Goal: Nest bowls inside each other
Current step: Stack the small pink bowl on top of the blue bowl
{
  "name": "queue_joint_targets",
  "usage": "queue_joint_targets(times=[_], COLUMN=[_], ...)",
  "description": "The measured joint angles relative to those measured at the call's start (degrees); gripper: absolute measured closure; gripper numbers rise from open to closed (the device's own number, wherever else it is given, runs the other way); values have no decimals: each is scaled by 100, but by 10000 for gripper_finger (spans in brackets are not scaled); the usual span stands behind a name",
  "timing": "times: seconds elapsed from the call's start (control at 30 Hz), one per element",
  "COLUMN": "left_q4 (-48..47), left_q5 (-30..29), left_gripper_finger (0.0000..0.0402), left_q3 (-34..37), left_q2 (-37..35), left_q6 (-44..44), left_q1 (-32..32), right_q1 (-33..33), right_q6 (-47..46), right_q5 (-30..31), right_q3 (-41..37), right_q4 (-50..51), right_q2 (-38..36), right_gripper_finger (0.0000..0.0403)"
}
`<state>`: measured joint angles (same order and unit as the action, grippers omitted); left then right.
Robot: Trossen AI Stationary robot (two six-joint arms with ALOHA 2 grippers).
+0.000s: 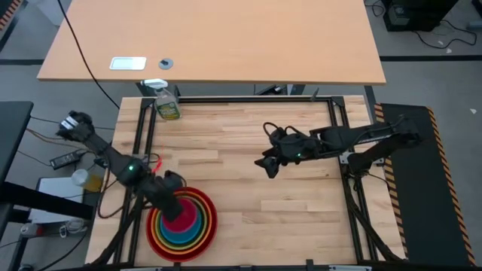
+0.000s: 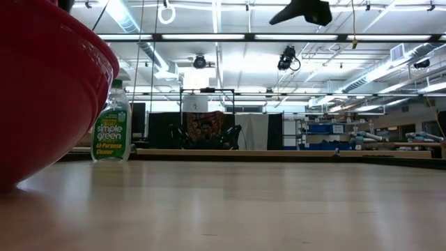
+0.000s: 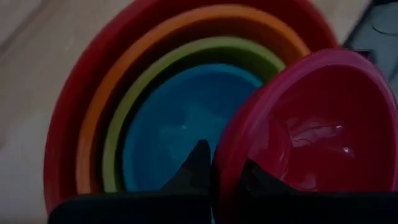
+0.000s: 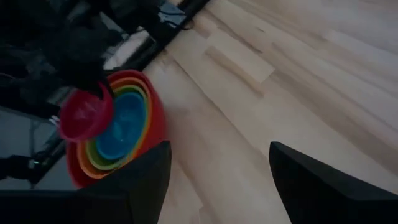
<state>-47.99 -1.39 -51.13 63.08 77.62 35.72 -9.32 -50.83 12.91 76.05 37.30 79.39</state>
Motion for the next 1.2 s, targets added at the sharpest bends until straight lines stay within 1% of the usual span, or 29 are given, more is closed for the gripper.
queue_joint_targets(times=[0.1,0.27,0.47,0.6,0.7,0.77,1.07,1.13,1.2], left_q4=[-97,185,-630,-656,-610,-643,-751,-809,-936], left_q5=[-112,-145,-139,-139,-139,-140,-17,-16,-85], left_gripper_finger=[387,387,386,370,347,324,194,178,172], left_q3=[0,-31,-400,-452,-452,-452,-453,-494,-563], left_q2=[201,738,1479,1654,1686,1684,1589,1482,1369], left_q6=[411,956,1033,1029,1026,1024,911,828,791], left_q1=[253,651,821,750,713,698,650,647,650], right_q1=[0,-74,-217,-310,-347,-373,-492,-494,-494], right_q6=[-2,-90,-208,-215,-270,-300,-302,-302,-297], right_q5=[-125,-221,-200,-7,16,18,24,20,11], right_q3=[0,-2,-2,-2,-2,-2,-2,-2,-2], right_q4=[-341,-612,-608,-622,-643,-643,-665,-665,-660], right_q2=[107,162,213,213,213,213,213,213,213], right_gripper_finger=[128,129,129,129,129,129,129,129,129])
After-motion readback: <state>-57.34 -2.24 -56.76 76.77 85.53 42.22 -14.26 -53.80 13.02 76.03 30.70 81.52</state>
